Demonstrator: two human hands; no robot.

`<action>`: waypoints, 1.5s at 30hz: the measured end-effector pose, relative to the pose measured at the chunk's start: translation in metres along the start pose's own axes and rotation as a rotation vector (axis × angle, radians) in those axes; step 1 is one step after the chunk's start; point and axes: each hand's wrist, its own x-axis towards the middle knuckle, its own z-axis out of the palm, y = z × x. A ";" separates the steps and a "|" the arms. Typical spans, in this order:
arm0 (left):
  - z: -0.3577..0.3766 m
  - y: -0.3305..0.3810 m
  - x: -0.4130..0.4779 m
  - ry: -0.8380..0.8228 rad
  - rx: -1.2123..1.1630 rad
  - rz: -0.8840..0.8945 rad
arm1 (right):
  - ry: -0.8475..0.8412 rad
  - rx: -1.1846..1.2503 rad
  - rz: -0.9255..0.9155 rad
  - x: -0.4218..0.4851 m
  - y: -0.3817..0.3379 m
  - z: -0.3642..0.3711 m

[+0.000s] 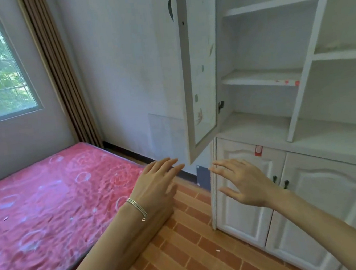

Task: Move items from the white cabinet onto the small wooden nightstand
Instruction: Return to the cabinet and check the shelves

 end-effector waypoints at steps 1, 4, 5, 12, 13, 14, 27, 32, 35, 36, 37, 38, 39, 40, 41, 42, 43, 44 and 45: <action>0.007 -0.007 0.011 -0.003 0.004 0.013 | -0.006 0.002 0.007 0.006 0.008 0.004; 0.021 -0.027 0.046 0.031 0.004 0.054 | -0.008 -0.006 0.028 0.031 0.027 0.012; 0.025 -0.034 0.056 0.043 -0.008 0.066 | -0.001 -0.007 0.035 0.040 0.032 0.015; 0.067 -0.105 0.127 -0.002 0.058 0.093 | 0.022 -0.016 0.102 0.096 0.068 0.036; 0.072 -0.118 0.138 -0.015 0.070 0.106 | 0.034 -0.011 0.124 0.105 0.075 0.037; 0.076 -0.129 0.149 -0.022 0.079 0.124 | 0.042 -0.012 0.146 0.115 0.081 0.037; 0.124 -0.191 0.244 0.082 0.030 0.413 | 0.040 -0.094 0.280 0.169 0.119 0.046; 0.138 -0.192 0.252 0.112 -0.078 0.492 | 0.097 -0.080 0.335 0.165 0.130 0.052; 0.136 -0.187 0.260 0.122 -0.061 0.549 | 0.106 -0.086 0.355 0.164 0.135 0.056; 0.136 -0.183 0.262 0.122 -0.060 0.568 | 0.107 -0.090 0.365 0.162 0.136 0.056; 0.136 -0.178 0.264 0.124 -0.072 0.586 | 0.107 -0.094 0.380 0.160 0.138 0.056; 0.136 -0.171 0.266 0.126 -0.092 0.601 | 0.106 -0.097 0.400 0.155 0.139 0.056; 0.137 -0.165 0.268 0.130 -0.115 0.616 | 0.103 -0.103 0.421 0.150 0.142 0.055; 0.138 -0.157 0.271 0.136 -0.136 0.632 | 0.103 -0.111 0.442 0.143 0.144 0.053; 0.140 -0.149 0.275 0.144 -0.156 0.648 | 0.106 -0.119 0.464 0.135 0.147 0.050; 0.141 -0.140 0.279 0.150 -0.174 0.664 | 0.110 -0.126 0.487 0.127 0.150 0.047; 0.143 -0.130 0.283 0.153 -0.190 0.678 | 0.115 -0.130 0.512 0.119 0.153 0.044; 0.145 -0.120 0.287 0.156 -0.203 0.688 | 0.114 -0.132 0.538 0.110 0.156 0.042; 0.147 -0.108 0.291 0.157 -0.216 0.697 | 0.109 -0.134 0.560 0.101 0.159 0.039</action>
